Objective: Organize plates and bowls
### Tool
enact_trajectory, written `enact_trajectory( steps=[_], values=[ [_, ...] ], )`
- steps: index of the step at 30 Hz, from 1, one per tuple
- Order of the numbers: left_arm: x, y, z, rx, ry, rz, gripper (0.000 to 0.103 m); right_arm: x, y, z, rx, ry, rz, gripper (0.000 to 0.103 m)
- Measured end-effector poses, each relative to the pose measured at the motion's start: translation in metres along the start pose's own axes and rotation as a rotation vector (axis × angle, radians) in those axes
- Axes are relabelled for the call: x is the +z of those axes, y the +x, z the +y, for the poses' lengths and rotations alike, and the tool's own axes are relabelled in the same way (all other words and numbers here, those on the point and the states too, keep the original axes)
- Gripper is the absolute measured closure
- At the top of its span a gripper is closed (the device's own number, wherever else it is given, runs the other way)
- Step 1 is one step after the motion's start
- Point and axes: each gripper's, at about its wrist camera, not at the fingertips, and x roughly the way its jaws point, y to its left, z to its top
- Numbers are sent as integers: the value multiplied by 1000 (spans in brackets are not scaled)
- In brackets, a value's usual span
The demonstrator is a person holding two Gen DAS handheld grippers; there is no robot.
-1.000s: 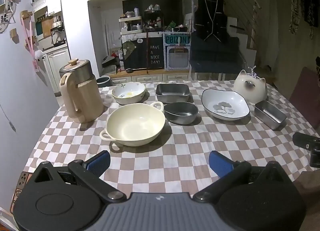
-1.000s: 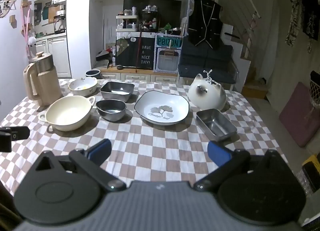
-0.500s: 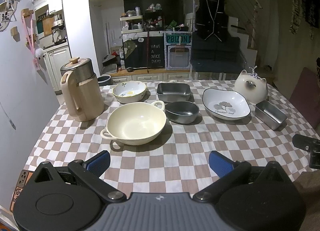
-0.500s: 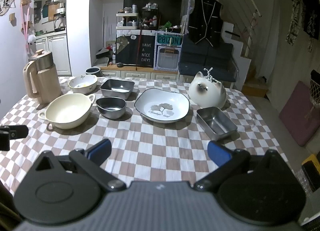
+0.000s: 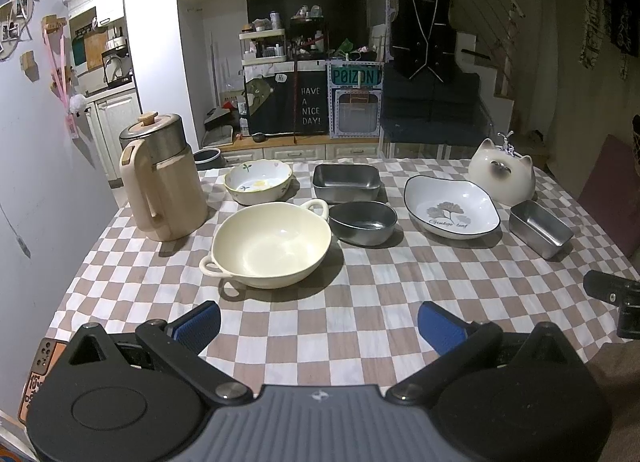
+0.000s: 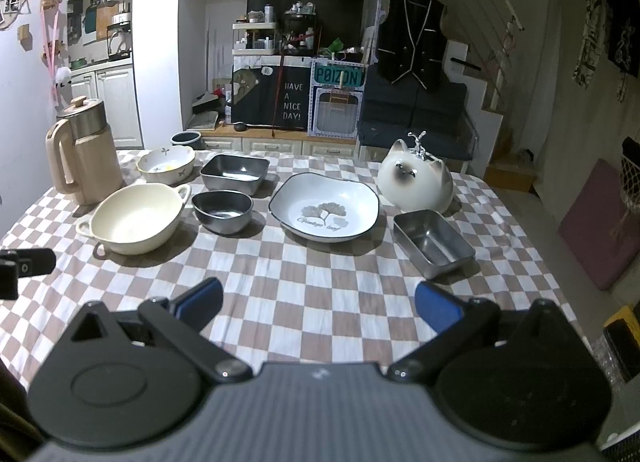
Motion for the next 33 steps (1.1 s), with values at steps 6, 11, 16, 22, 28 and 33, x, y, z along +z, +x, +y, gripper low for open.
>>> enact_trajectory(
  steps=[6,11,16,22,28,33],
  values=[
    [0,0,-1,0,-2,2,0,0,0,0,0,-1,3,0],
    [0,0,-1,-1,-2,2,0,0,0,0,0,-1,4,0],
    [0,0,-1,-1,-4,3,0,0,0,0,0,-4,5,0],
    [0,0,0,-2,-3,3,0,0,0,0,2,-7,8,0],
    [1,0,-1,-2,-3,4,0,0,0,0,1,-6,8,0],
    [0,0,-1,-3,-3,4,0,0,0,1,1,-6,8,0]
  ],
)
